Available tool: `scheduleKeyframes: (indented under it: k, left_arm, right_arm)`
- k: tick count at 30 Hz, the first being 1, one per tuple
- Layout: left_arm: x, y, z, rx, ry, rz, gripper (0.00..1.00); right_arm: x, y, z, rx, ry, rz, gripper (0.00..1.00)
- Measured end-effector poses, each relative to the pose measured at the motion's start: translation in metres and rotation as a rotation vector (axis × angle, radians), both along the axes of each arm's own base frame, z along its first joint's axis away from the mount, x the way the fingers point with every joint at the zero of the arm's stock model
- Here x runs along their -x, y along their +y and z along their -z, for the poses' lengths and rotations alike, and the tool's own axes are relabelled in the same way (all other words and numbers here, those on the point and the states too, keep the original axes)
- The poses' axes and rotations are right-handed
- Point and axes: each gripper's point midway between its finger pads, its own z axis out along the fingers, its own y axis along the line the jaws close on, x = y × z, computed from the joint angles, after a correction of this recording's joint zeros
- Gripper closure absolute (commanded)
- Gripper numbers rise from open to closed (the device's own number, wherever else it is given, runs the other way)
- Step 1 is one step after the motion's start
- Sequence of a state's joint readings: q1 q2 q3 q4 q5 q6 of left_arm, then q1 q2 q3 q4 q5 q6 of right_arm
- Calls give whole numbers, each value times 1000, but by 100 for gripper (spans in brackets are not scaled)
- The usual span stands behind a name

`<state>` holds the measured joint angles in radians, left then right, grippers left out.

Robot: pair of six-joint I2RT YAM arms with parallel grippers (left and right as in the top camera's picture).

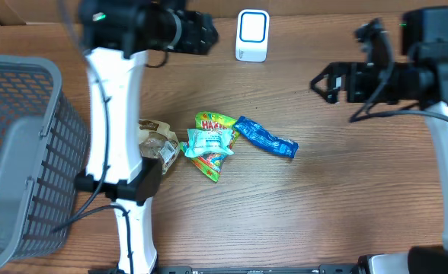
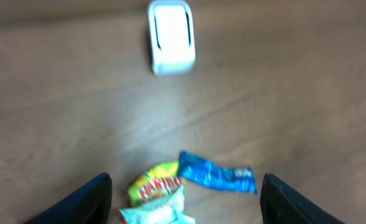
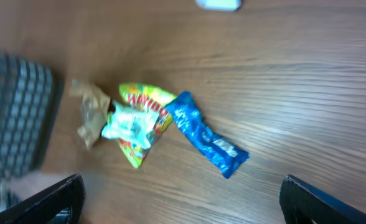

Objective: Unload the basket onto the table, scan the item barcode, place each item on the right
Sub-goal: 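Lower the right gripper onto the blue bar and grasp it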

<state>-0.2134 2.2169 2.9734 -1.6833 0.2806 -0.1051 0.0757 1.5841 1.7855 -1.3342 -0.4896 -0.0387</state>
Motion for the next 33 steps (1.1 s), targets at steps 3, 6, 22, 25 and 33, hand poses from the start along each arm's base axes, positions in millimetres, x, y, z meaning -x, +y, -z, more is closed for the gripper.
scheduleKeyframes:
  k: [3, 6, 22, 25, 33]
  left_arm:
    - [9, 20, -32, 22, -81, -37, 33]
    - [26, 37, -63, 38, -154, -69, 35]
    - [104, 80, -52, -111, -33, -199, 24]
    - [97, 85, -15, -166, 82, -215, 23]
    - [83, 100, 17, -261, 151, -263, 15]
  right_arm:
    - [-4, 18, 19, 32, 31, -68, 5]
    - [-9, 31, 44, 88, 74, -118, 14]
    - [-10, 65, 152, 310, 203, -237, 18]
    - [-10, 63, 174, 322, 201, -236, 18]
    - [3, 57, 224, 336, 223, -252, 21]
